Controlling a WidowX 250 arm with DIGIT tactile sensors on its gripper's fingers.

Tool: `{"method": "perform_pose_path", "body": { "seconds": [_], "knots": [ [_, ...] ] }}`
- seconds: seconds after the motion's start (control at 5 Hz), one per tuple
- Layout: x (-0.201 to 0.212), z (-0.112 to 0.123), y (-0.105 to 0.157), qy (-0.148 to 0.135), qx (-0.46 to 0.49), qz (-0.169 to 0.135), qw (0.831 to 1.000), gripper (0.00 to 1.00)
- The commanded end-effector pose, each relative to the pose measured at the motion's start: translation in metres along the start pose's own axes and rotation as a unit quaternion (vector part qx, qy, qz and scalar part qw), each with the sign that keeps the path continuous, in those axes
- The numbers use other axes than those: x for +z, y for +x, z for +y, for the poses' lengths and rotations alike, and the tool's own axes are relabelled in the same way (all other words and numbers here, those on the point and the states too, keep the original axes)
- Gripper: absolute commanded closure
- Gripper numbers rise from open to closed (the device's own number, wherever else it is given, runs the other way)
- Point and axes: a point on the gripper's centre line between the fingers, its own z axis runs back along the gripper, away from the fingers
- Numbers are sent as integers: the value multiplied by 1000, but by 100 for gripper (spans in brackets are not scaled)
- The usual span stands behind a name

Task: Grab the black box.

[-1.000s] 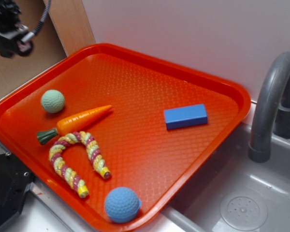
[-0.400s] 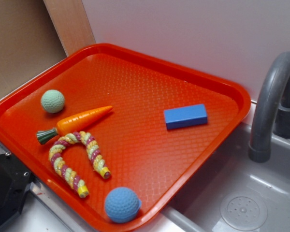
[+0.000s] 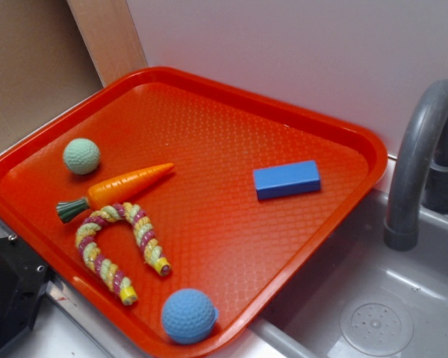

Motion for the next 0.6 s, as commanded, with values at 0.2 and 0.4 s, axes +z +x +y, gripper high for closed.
{"method": "perform_pose_path", "body": {
  "seconds": [0.2, 0.4],
  "knots": [
    [-28, 3, 35, -3, 18, 17, 1000, 100],
    [-34, 7, 40, -13, 21, 23, 999, 100]
  ]
}}
